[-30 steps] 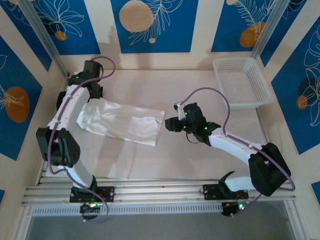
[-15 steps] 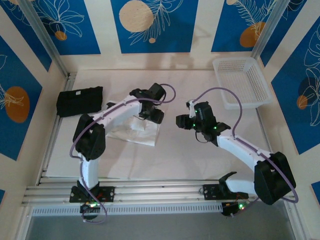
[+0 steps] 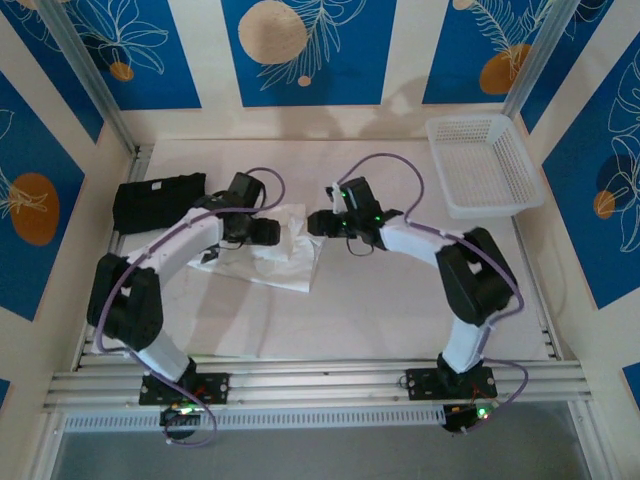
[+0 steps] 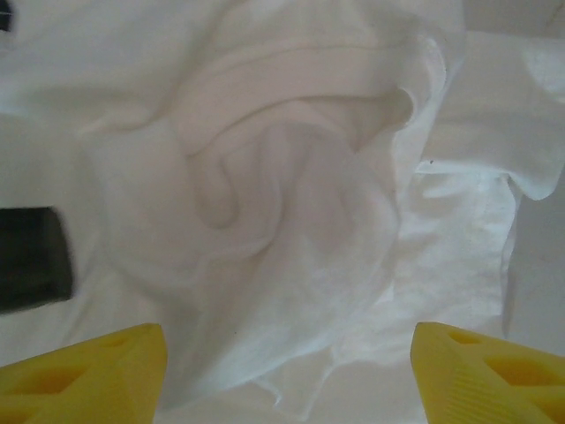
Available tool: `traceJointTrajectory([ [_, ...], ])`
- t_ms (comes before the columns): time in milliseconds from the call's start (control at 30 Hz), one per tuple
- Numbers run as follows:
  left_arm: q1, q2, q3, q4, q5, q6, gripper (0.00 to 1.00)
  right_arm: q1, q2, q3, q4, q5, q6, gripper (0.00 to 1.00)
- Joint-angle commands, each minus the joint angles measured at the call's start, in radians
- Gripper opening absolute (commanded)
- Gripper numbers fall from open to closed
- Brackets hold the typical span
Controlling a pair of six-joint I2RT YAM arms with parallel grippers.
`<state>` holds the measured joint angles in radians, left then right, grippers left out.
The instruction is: Fold the inside-out t-shirt
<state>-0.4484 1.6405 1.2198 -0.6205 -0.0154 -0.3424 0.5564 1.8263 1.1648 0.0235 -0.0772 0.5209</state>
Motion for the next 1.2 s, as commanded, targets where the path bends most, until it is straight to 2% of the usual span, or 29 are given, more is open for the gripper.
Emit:
traceJointTrajectory([
  [0,-0.01,0.081,0.026,0.062,0.016,-0.002,0.71,0.015,0.125,0.122,0.007,-0.09,0.056,0.53],
  [167,-0.013,0.129,0.024,0.087,-0.004,0.008,0.6,0.042,0.287,0.299,-0.079,-0.078,0.045,0.52],
  [267,-0.015,0.12,-0.015,0.113,0.015,0.002,0.44,0.053,0.347,0.37,-0.137,-0.032,0.026,0.47],
  [433,-0.019,0.016,-0.114,0.169,0.07,0.005,0.14,0.044,0.334,0.375,-0.14,-0.011,0.007,0.18],
  [533,-0.021,-0.088,-0.188,0.222,0.13,0.004,0.04,0.026,0.279,0.331,-0.135,-0.021,0.0,0.08],
  [700,-0.047,-0.246,-0.296,0.331,0.227,-0.014,0.02,-0.012,0.178,0.242,-0.108,-0.113,0.006,0.04],
  [867,-0.099,-0.307,-0.399,0.461,0.332,-0.05,0.03,-0.048,0.132,0.187,-0.131,-0.22,0.019,0.04],
  [1067,-0.187,-0.223,-0.479,0.641,0.408,-0.091,0.07,-0.111,0.143,0.164,-0.205,-0.267,0.018,0.08],
  [1167,-0.264,-0.154,-0.475,0.722,0.42,-0.114,0.09,-0.145,0.147,0.148,-0.235,-0.285,0.016,0.1],
])
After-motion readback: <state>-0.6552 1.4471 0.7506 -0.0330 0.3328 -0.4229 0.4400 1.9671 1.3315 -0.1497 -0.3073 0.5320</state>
